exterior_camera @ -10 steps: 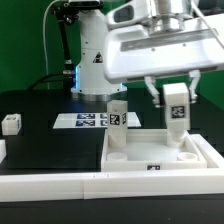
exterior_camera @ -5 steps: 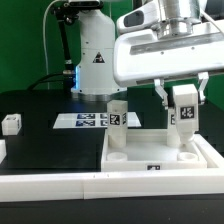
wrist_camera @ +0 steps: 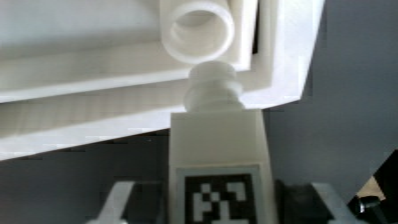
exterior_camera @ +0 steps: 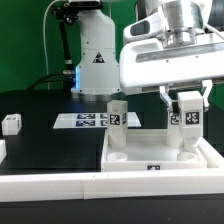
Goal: Assemble square table
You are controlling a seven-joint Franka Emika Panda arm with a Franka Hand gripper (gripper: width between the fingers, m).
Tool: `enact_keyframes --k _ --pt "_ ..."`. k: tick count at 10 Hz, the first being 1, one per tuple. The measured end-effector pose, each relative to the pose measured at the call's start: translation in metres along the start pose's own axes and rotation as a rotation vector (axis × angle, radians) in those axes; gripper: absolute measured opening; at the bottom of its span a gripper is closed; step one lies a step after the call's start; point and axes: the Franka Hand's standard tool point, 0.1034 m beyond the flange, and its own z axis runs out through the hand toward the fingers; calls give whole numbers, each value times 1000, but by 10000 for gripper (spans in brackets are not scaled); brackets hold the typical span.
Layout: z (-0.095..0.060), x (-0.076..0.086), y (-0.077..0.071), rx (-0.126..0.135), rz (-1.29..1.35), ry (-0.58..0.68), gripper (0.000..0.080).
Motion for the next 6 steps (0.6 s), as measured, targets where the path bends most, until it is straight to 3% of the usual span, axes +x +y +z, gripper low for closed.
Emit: enact_keyframes --k 4,6 --pt "6 -18 1 -10 -4 -26 288" --pt "7 -18 1 -11 -12 -11 288"
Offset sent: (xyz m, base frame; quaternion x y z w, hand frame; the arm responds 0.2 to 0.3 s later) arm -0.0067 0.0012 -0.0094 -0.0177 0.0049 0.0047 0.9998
